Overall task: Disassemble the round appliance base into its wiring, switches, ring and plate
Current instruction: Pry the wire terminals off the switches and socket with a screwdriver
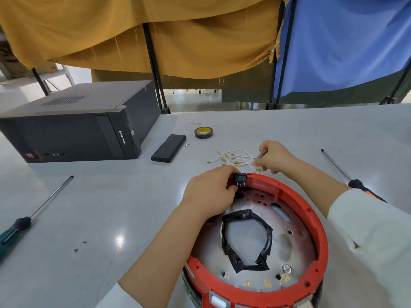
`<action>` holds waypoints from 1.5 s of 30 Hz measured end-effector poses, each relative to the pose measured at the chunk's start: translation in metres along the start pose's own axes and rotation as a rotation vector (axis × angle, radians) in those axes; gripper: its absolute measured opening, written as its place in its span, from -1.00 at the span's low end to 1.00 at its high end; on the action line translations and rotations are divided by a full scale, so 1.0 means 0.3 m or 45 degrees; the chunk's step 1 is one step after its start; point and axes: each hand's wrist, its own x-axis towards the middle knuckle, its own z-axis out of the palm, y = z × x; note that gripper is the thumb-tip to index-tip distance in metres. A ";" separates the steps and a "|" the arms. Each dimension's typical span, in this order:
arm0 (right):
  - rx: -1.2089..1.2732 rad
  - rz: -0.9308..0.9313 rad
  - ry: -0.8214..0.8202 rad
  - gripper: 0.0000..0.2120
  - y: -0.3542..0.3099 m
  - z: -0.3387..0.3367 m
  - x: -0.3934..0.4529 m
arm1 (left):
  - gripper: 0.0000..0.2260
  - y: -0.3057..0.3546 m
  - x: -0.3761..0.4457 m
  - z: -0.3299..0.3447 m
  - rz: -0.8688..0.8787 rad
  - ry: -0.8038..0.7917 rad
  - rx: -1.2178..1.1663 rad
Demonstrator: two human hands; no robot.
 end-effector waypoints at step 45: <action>-0.755 -0.426 0.213 -0.83 0.160 -0.150 -0.234 | -0.65 -0.009 0.013 0.000 -0.041 -0.019 -0.062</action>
